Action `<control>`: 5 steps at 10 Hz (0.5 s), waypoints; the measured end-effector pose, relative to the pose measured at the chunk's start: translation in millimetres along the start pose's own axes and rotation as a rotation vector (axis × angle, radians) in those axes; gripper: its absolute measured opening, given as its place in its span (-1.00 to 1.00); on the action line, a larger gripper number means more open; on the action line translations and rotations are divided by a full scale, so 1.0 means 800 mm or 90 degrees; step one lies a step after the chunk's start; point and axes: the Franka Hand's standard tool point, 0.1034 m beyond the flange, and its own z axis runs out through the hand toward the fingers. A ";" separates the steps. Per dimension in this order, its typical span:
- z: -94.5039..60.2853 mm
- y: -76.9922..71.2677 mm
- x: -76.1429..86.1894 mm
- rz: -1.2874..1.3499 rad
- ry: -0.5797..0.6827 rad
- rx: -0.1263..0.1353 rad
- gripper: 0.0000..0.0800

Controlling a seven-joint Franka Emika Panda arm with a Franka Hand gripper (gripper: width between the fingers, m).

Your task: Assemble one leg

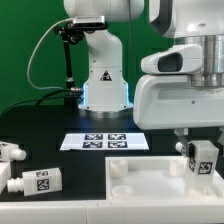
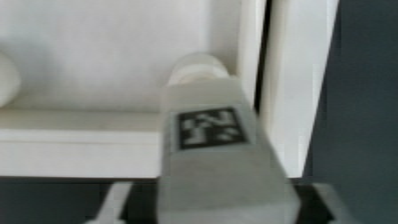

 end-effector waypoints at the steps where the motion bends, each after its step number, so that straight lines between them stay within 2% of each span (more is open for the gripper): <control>1: 0.000 0.000 0.000 0.047 0.000 0.000 -0.29; 3: -0.002 -0.002 -0.004 0.165 0.044 0.000 -0.29; 5: -0.004 -0.002 -0.015 0.379 0.082 0.015 -0.29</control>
Offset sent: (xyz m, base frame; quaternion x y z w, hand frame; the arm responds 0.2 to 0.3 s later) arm -0.0468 -0.0035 -0.0198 -0.0587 0.0660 0.3408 0.9360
